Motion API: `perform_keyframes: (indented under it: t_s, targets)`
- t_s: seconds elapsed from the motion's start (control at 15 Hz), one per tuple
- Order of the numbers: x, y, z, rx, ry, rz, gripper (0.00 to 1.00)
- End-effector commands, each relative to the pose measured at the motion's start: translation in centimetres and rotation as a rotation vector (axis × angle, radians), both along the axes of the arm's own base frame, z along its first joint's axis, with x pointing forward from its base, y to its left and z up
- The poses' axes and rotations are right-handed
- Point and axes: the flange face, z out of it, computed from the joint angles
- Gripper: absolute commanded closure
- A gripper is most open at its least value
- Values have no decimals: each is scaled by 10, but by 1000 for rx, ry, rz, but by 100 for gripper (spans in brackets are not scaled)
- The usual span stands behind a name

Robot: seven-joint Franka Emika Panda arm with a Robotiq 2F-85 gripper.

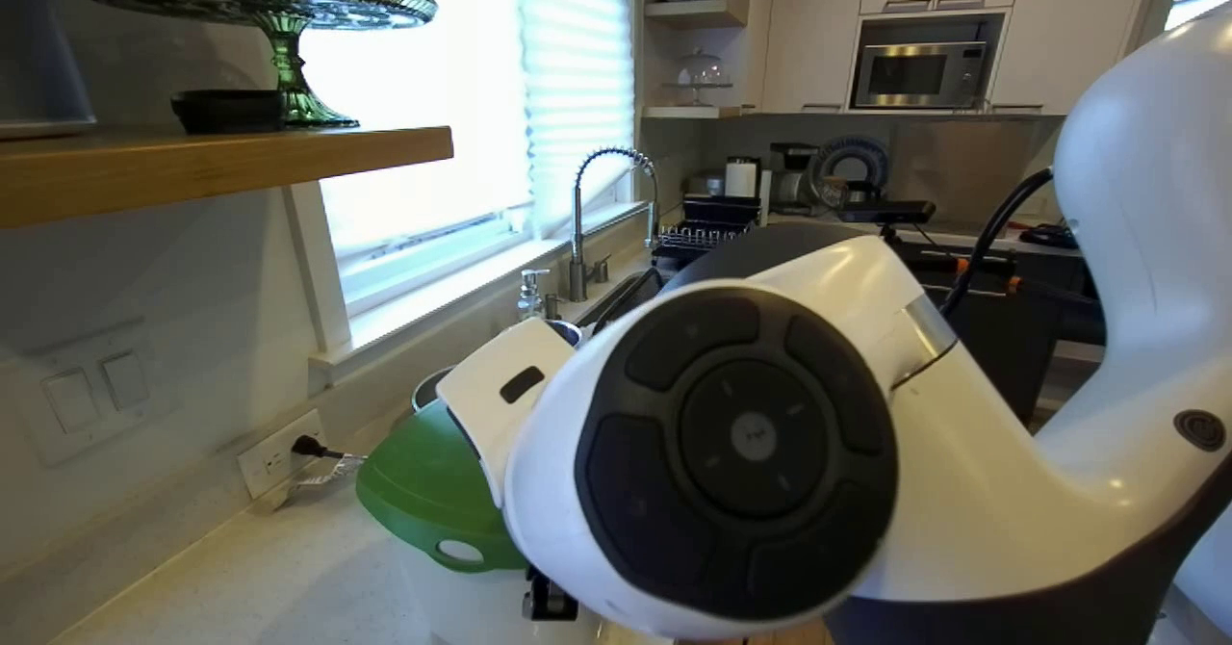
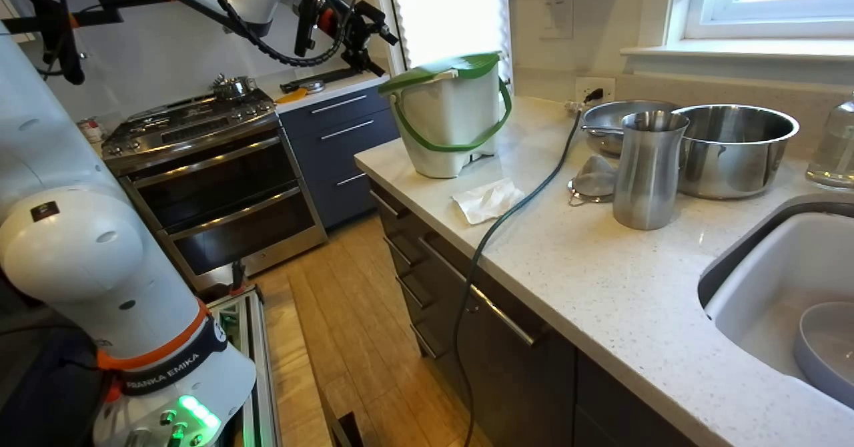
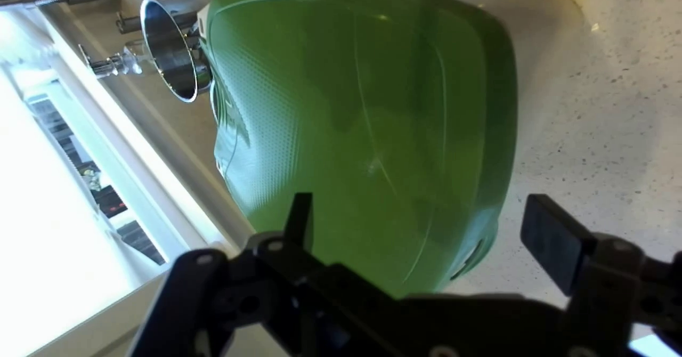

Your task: Open the waste bin lid, pick up the serviette tissue on the table and put it in the waste bin and then close then waste bin lid

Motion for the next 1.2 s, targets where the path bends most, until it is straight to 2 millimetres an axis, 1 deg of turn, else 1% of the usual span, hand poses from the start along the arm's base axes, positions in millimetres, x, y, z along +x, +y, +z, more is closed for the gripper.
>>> perform_keyframes:
  t_s: [0.0, 0.2, 0.4, 0.6, 0.73, 0.87, 1.13]
  targets:
    - [7, 25, -12, -43, -32, 59, 0]
    - [17, 41, -21, -127, -88, 116, 0]
    - [32, 51, -37, -198, -135, 158, 0]
    - [43, 56, -55, -238, -132, 135, 0]
    - [46, 58, -63, -268, -113, 93, 0]
    - [47, 58, -66, -289, -89, 50, 0]
    - [46, 52, -59, -359, -77, -45, 0]
